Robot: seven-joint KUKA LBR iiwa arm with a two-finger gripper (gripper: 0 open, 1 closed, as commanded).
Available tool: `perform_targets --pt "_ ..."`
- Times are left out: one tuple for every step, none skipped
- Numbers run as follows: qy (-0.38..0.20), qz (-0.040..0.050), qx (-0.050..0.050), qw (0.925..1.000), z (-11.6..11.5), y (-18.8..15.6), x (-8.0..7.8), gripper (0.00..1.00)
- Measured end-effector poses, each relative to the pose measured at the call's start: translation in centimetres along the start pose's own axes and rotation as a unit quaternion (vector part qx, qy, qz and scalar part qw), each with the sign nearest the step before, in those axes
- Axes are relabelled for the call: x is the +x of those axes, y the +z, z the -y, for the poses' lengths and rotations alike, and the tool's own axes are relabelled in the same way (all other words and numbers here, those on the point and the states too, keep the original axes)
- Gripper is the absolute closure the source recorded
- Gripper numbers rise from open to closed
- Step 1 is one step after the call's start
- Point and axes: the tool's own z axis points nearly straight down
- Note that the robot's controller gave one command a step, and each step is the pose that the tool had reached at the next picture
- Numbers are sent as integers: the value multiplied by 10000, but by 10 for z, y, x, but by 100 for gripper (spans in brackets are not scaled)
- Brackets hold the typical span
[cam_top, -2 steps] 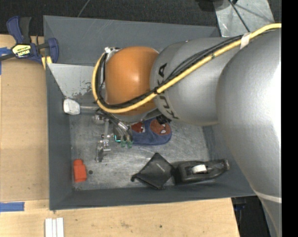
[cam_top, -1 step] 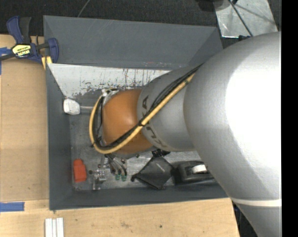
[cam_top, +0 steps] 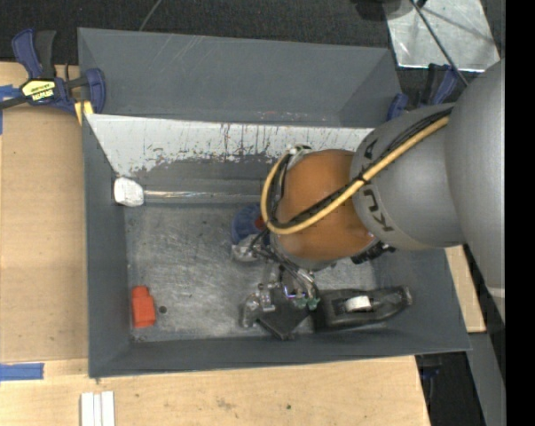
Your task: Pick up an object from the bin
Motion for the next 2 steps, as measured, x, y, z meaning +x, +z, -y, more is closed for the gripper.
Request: perform_targets --pt "120 17 30 9999 68 -54 -50 0" --pt "391 -24 13 9992 92 -31 -104 0"
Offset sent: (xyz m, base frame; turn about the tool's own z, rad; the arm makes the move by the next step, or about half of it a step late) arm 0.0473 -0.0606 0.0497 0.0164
